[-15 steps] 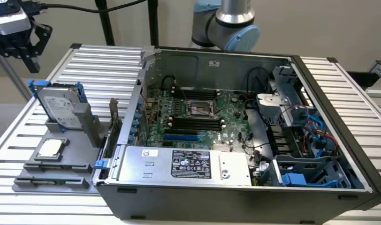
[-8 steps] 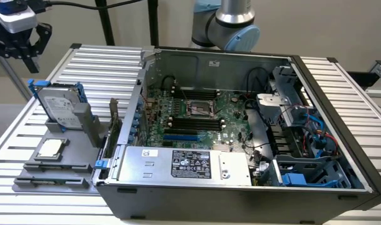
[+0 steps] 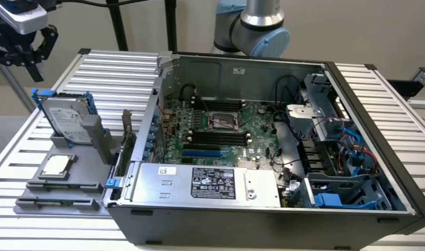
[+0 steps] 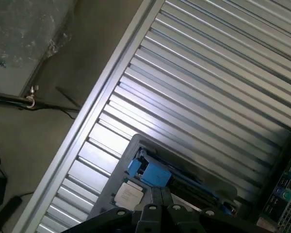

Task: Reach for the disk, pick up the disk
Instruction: 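Pick up the disk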

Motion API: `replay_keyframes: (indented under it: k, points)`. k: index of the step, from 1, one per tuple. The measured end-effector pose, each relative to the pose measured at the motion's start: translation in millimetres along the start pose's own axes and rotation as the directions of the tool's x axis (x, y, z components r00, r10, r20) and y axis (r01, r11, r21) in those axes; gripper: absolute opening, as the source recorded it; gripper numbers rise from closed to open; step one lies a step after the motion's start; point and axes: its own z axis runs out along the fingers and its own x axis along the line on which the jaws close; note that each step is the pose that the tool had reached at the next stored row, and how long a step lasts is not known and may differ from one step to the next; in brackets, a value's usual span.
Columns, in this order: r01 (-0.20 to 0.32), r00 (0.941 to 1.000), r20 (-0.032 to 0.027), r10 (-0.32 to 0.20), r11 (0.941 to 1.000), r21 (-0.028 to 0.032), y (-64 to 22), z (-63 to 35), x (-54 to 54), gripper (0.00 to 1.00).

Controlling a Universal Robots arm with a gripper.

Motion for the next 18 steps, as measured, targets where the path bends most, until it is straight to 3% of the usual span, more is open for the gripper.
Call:
replay_keyframes:
  k: [5,9,13,18]
  points:
    - [0.055,0.9985,-0.0013,-0.055,0.9985,0.0055,0.1,0.0,0.2,0.11]
    - [0.127,0.9919,-0.0025,-0.127,0.9918,0.0057,0.1,0.0,0.3,0.11]
    - [0.198,0.9802,-0.0044,-0.198,0.9801,0.0054,0.1,0.0,0.3,0.11]
    - [0.288,0.9577,-0.0067,-0.288,0.9577,0.0047,0.1,0.0,0.3,0.11]
